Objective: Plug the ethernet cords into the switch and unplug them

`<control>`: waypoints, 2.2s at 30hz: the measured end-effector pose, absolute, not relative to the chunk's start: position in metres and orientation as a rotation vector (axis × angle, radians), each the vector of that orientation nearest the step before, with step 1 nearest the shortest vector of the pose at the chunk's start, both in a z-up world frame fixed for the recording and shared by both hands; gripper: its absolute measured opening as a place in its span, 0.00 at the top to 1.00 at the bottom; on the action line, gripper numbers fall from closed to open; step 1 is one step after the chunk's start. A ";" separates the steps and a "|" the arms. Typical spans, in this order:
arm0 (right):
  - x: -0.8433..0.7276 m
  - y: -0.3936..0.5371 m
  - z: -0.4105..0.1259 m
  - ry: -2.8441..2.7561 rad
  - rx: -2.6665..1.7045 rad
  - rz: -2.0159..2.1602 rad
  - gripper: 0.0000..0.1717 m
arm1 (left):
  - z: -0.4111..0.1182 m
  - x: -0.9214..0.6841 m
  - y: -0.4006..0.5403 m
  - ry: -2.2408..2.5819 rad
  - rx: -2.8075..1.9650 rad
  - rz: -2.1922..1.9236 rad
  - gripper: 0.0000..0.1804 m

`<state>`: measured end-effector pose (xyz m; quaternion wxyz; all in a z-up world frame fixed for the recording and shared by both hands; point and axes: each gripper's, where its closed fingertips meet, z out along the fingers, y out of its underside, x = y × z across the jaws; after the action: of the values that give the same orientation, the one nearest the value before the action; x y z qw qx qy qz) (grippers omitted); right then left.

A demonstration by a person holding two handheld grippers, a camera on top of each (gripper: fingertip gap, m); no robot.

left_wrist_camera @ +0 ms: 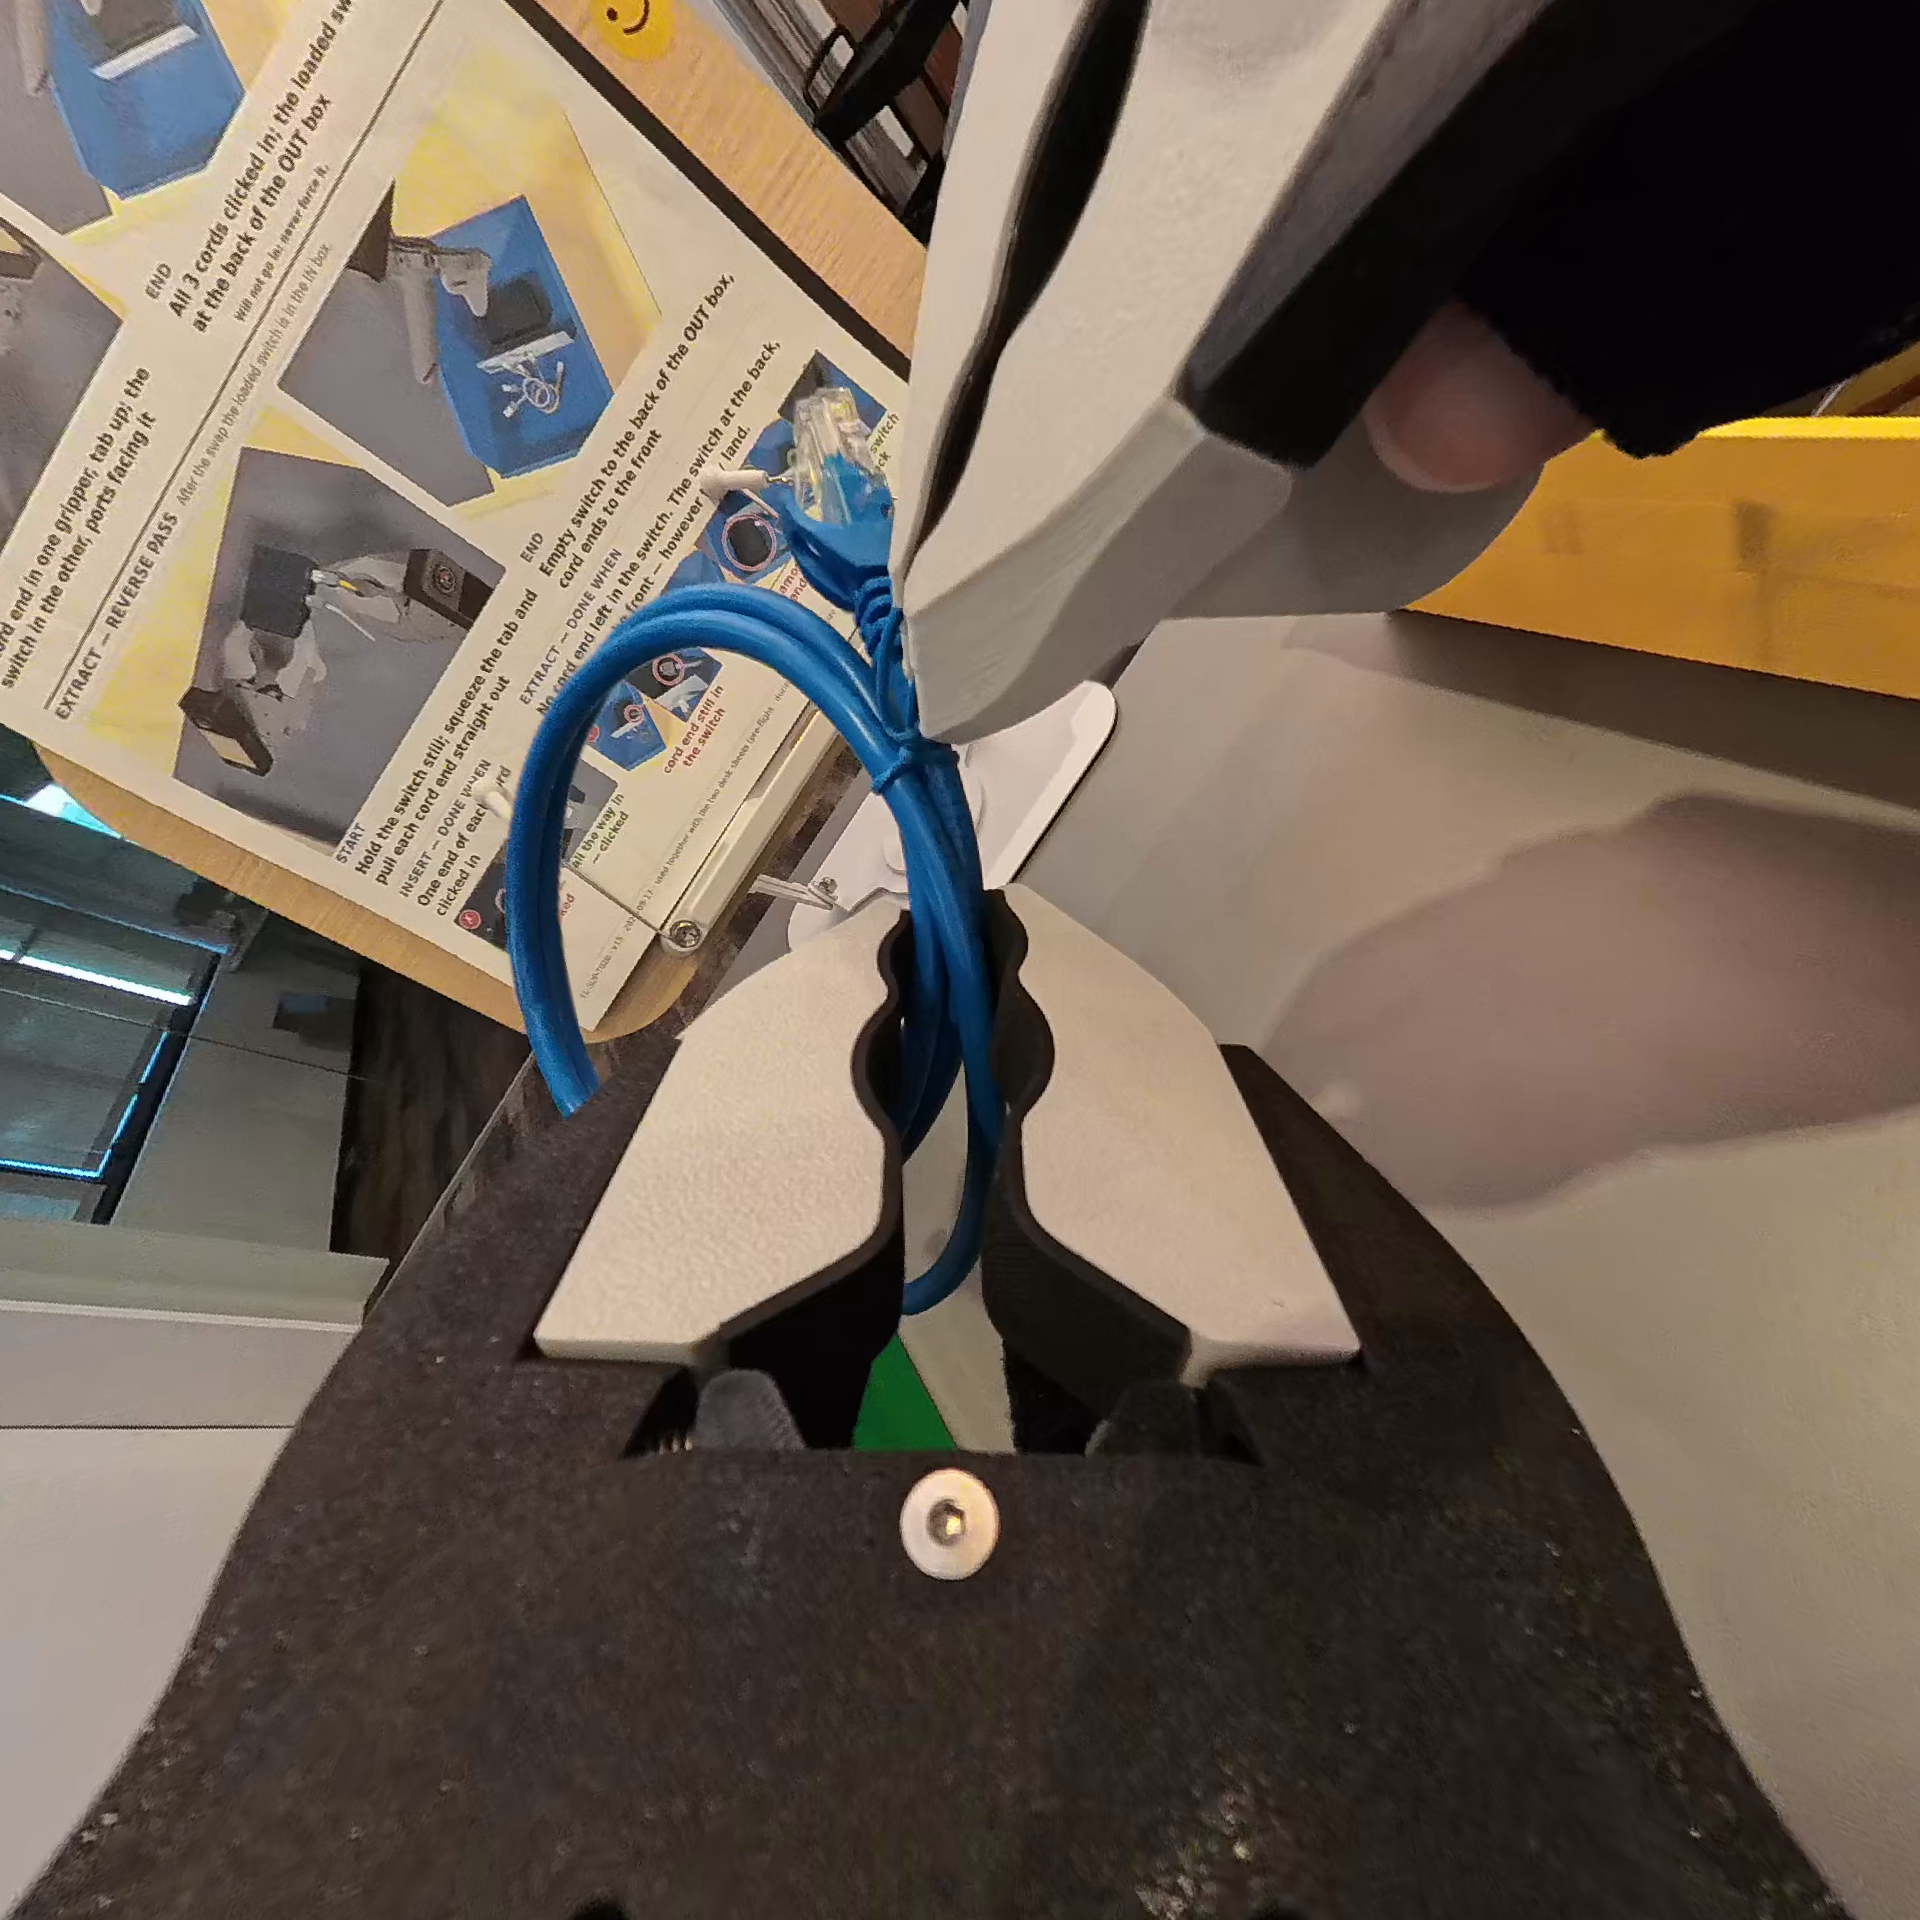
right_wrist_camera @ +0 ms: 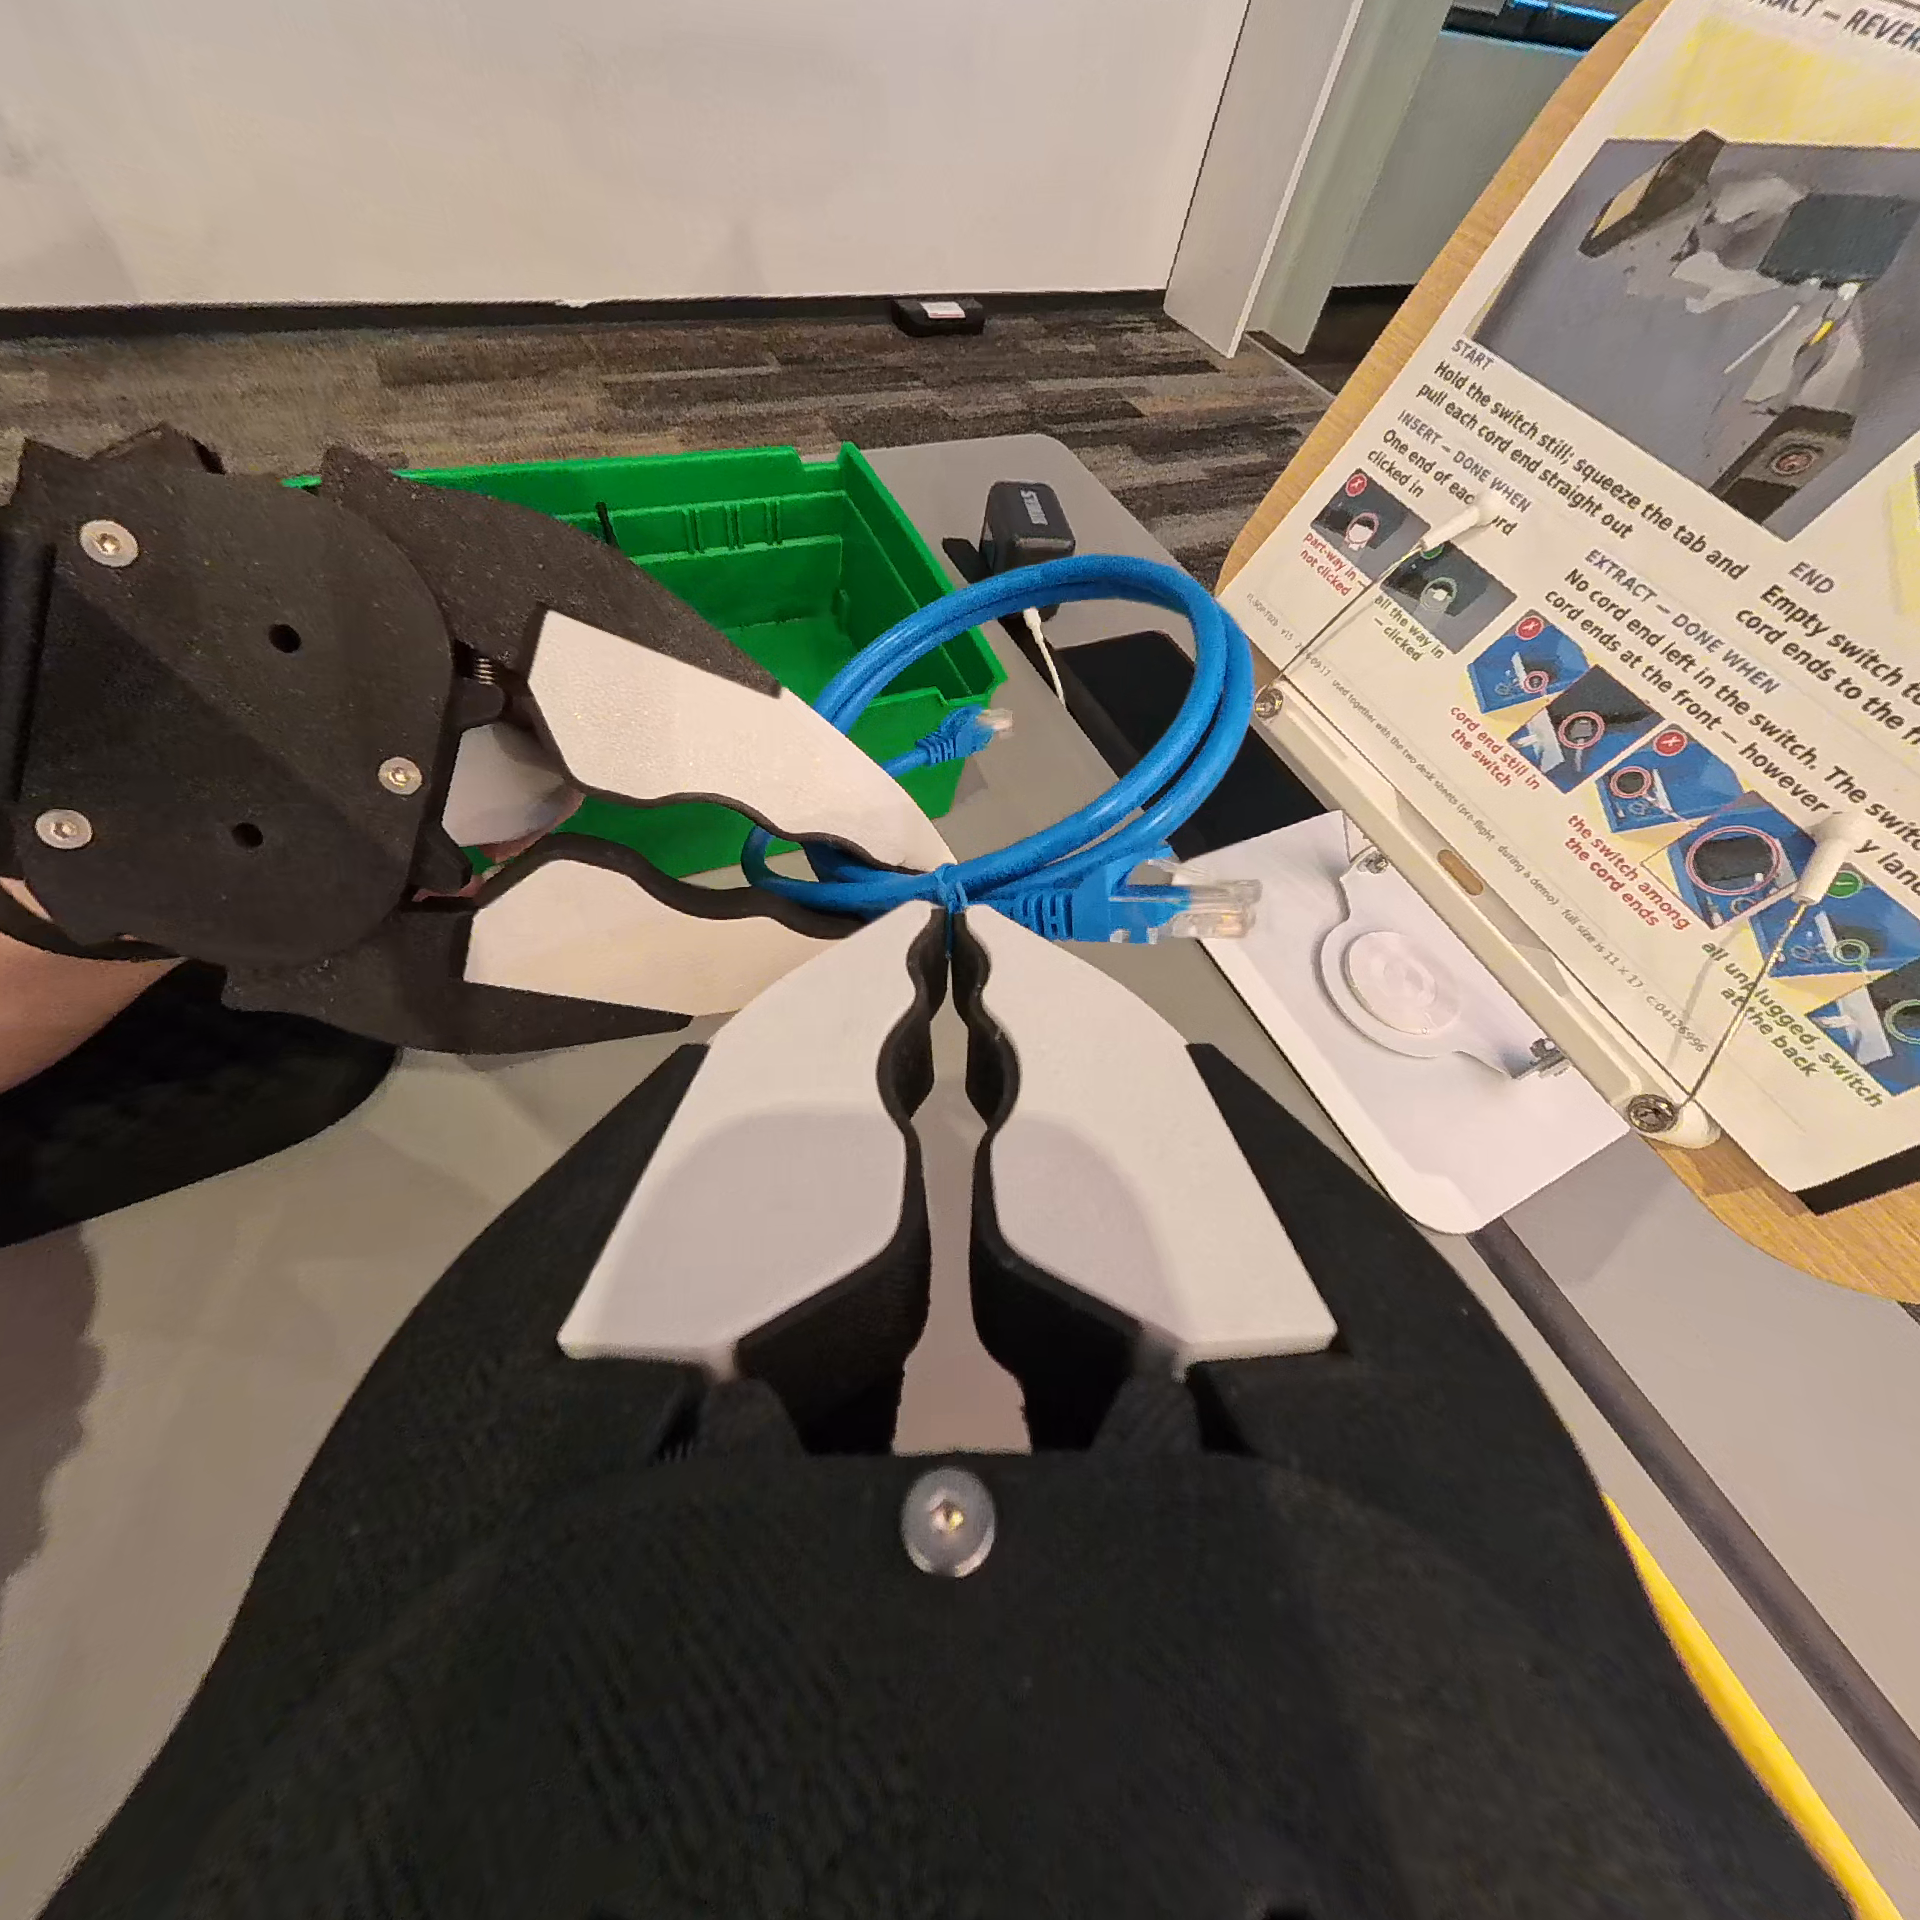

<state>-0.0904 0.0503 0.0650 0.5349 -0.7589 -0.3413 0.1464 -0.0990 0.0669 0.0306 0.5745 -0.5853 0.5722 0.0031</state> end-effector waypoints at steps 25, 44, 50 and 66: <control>-0.122 -0.001 0.126 -0.944 -1.467 0.481 0.99 | 0.093 -0.120 0.023 1.350 -1.203 -0.133 0.94; -0.130 -0.001 0.146 -0.713 -1.483 0.458 0.97 | 0.111 -0.129 0.024 1.255 -1.157 0.006 0.94; -0.130 -0.005 0.151 -0.704 -1.460 0.408 0.98 | 0.116 -0.129 0.020 1.237 -1.141 -0.019 0.94; -0.135 0.001 0.156 -0.690 -1.353 0.240 0.98 | 0.118 -0.131 0.024 1.175 -1.187 -0.034 0.93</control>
<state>-0.1353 0.0007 0.1559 0.7186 -0.6119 -0.3122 0.1083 -0.1311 0.0243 0.1184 0.6709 -0.5269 0.5215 -0.0149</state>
